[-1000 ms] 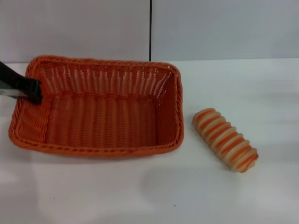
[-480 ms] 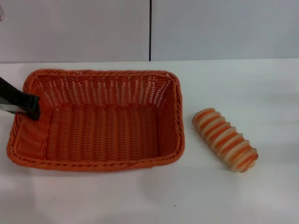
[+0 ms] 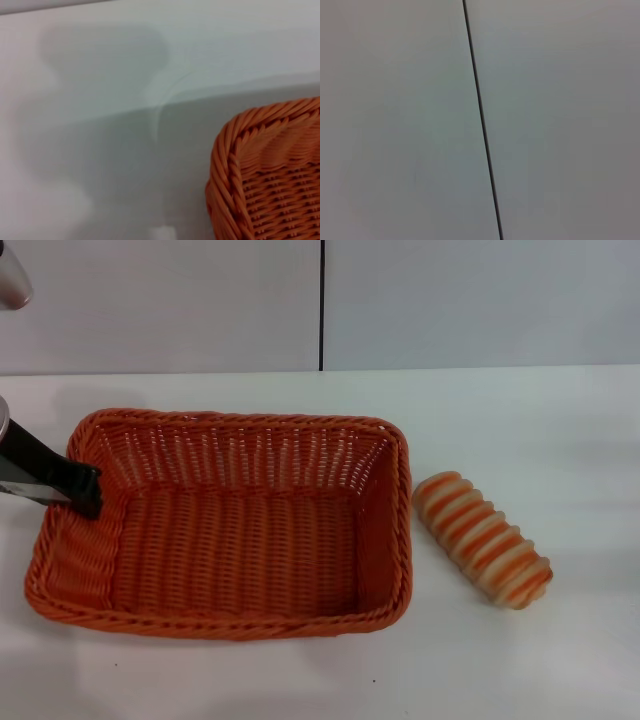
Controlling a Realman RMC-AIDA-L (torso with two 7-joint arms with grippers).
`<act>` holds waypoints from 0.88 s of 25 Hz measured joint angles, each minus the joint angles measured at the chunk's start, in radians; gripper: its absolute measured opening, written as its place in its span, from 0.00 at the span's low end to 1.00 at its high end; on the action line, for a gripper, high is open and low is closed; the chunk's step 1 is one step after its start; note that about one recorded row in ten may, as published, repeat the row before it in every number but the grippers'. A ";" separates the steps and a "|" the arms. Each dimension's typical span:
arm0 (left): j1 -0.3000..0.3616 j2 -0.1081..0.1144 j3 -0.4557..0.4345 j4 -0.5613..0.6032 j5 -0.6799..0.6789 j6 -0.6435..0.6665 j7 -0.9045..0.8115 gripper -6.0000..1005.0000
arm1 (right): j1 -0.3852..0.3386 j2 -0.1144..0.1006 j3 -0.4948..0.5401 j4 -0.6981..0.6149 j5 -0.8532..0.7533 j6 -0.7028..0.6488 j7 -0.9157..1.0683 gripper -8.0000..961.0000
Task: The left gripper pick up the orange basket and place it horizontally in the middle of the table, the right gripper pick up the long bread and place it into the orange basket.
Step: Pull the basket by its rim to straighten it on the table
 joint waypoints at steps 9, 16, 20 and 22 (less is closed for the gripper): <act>0.005 0.003 -0.030 -0.002 -0.041 0.001 0.001 0.13 | -0.003 0.004 0.000 0.000 0.000 -0.001 0.002 0.61; 0.015 0.015 -0.017 -0.021 -0.055 -0.008 0.006 0.13 | -0.003 0.009 0.000 0.000 0.000 0.000 0.002 0.61; 0.020 0.018 -0.038 -0.036 -0.058 -0.004 0.018 0.15 | -0.003 0.009 0.000 0.003 0.000 0.003 0.002 0.61; 0.021 0.018 -0.041 -0.037 -0.058 -0.003 0.020 0.18 | -0.004 0.010 0.000 0.003 0.000 0.001 0.002 0.61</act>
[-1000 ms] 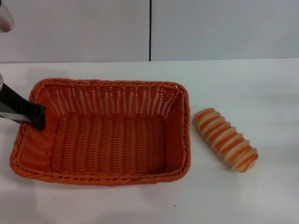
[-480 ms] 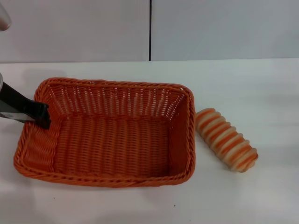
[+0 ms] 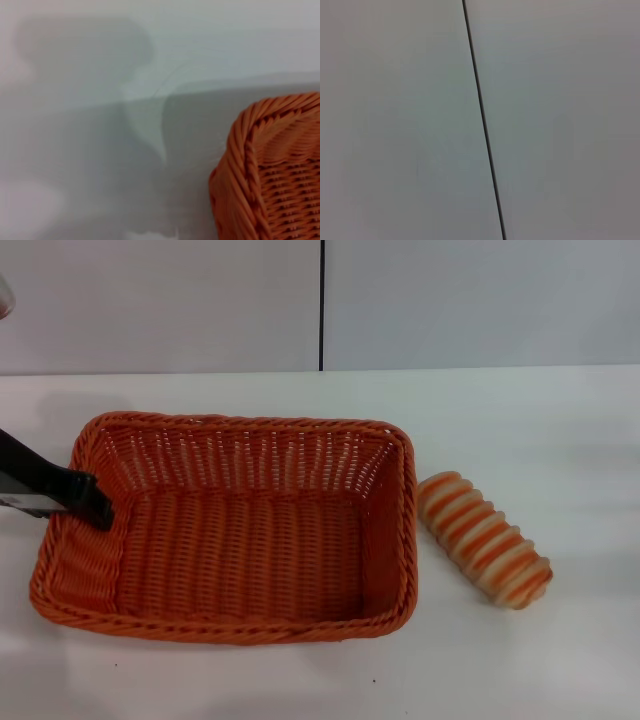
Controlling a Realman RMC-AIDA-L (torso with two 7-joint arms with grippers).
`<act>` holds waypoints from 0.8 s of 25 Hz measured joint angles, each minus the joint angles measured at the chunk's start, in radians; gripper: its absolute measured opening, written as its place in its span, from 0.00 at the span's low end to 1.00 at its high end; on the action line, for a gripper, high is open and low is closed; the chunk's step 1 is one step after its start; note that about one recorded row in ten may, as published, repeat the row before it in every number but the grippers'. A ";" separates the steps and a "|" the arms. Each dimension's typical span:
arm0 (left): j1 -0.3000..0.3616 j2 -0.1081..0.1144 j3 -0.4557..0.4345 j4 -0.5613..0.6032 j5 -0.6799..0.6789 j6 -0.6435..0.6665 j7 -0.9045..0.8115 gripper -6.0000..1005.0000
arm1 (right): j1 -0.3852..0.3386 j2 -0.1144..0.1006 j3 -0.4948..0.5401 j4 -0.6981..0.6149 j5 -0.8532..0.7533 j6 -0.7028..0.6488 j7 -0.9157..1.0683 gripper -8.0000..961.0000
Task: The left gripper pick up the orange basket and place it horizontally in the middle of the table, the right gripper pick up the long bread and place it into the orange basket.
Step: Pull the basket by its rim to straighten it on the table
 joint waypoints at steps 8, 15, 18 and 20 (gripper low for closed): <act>-0.006 0.009 -0.076 -0.002 0.001 0.032 0.032 0.52 | -0.012 0.005 -0.002 -0.002 0.000 -0.004 0.000 0.61; -0.011 0.005 -0.097 -0.020 0.000 0.060 0.044 0.84 | -0.022 0.006 -0.002 -0.003 0.000 -0.006 0.000 0.61; -0.016 0.001 -0.088 -0.031 -0.001 0.076 0.047 0.84 | -0.018 0.007 -0.002 -0.003 0.000 -0.006 0.000 0.61; -0.016 0.001 -0.088 -0.031 -0.001 0.076 0.047 0.84 | -0.016 0.007 -0.002 -0.003 0.000 -0.006 0.000 0.61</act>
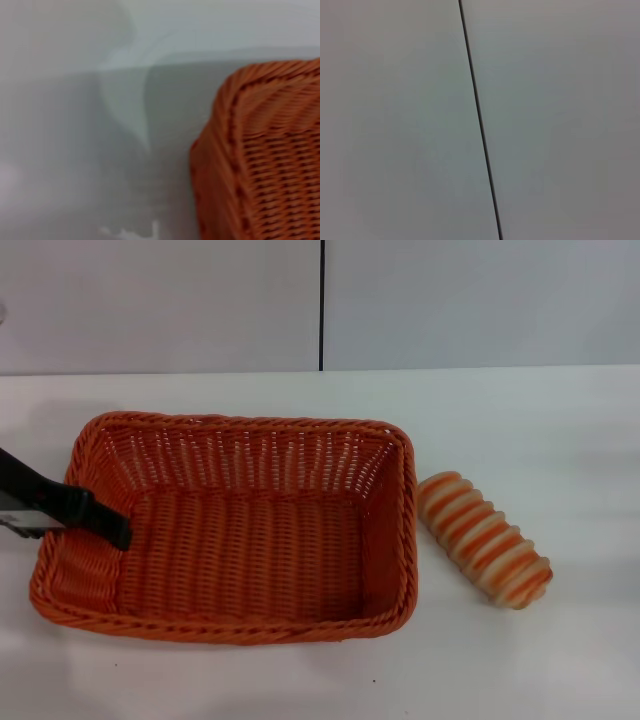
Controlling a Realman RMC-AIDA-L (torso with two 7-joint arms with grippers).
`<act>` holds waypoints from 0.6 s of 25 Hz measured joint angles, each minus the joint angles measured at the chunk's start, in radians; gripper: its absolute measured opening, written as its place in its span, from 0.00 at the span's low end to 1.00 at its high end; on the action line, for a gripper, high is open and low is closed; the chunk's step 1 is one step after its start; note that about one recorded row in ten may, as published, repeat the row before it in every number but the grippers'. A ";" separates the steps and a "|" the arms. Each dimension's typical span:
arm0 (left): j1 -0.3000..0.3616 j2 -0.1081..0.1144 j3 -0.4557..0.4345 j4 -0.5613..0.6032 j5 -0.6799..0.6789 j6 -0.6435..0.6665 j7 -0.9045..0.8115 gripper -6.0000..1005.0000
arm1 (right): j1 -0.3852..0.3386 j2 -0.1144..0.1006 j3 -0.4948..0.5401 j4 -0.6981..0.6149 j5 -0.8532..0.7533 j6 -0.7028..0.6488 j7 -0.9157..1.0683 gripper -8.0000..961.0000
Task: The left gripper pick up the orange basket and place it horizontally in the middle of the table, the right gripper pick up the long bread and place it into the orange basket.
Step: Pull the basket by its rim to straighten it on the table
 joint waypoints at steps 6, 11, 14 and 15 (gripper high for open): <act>-0.001 0.001 0.003 0.000 -0.041 0.006 0.001 0.84 | 0.002 0.000 0.000 0.000 0.000 0.000 0.000 0.61; -0.002 0.003 -0.005 0.000 -0.067 0.025 0.004 0.84 | 0.000 0.000 0.000 0.000 0.000 0.000 0.000 0.61; -0.002 0.002 -0.005 0.000 -0.081 0.032 0.004 0.84 | 0.001 0.000 0.000 0.000 0.000 0.000 0.000 0.61; -0.001 0.002 -0.006 0.000 -0.134 0.043 0.004 0.84 | 0.002 0.000 0.000 0.000 0.000 0.000 0.001 0.61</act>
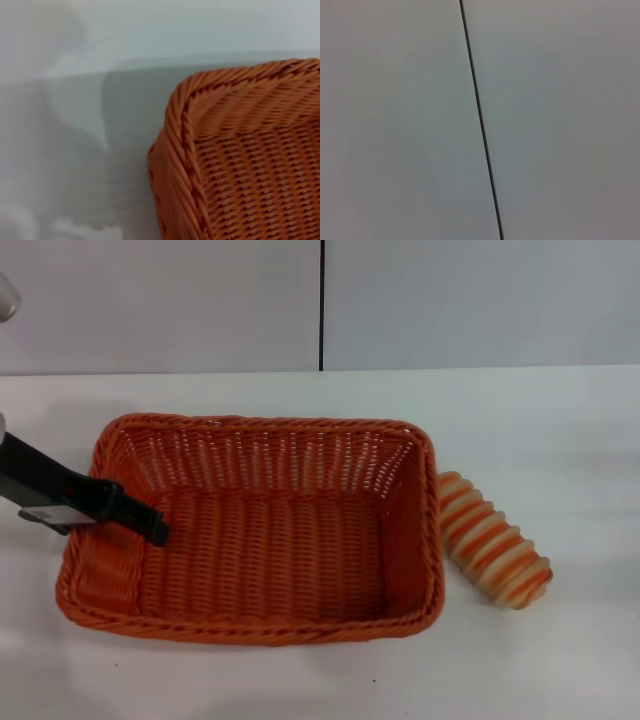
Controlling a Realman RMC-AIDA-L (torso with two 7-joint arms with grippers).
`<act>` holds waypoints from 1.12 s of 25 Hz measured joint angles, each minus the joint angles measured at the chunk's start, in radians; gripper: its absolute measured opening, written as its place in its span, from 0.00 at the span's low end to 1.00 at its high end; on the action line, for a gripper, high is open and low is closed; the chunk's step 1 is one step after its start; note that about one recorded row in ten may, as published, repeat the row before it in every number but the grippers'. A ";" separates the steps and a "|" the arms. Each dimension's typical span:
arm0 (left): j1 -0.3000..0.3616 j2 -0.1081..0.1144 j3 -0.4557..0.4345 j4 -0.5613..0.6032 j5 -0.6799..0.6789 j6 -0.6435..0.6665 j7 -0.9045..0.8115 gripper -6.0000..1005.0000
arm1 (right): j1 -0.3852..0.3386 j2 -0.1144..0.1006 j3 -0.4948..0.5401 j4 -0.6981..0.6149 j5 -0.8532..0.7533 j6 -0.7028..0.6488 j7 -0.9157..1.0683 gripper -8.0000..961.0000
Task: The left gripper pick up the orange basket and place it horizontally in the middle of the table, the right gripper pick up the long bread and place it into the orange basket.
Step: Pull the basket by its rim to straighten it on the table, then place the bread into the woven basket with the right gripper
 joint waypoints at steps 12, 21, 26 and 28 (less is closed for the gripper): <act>0.008 0.013 -0.070 0.007 -0.023 -0.012 0.038 0.84 | -0.005 0.000 0.000 0.000 0.000 0.000 0.004 0.61; 0.002 0.066 -0.183 0.006 -0.024 -0.005 0.088 0.84 | -0.028 -0.001 0.000 -0.021 -0.012 -0.001 0.011 0.61; 0.000 0.081 -0.346 0.023 -0.102 0.022 0.174 0.84 | -0.084 -0.002 0.000 -0.179 -0.193 0.014 0.232 0.61; 0.017 0.084 -0.416 0.018 -0.197 0.012 0.249 0.84 | -0.122 -0.002 0.000 -0.405 -0.412 0.080 0.546 0.61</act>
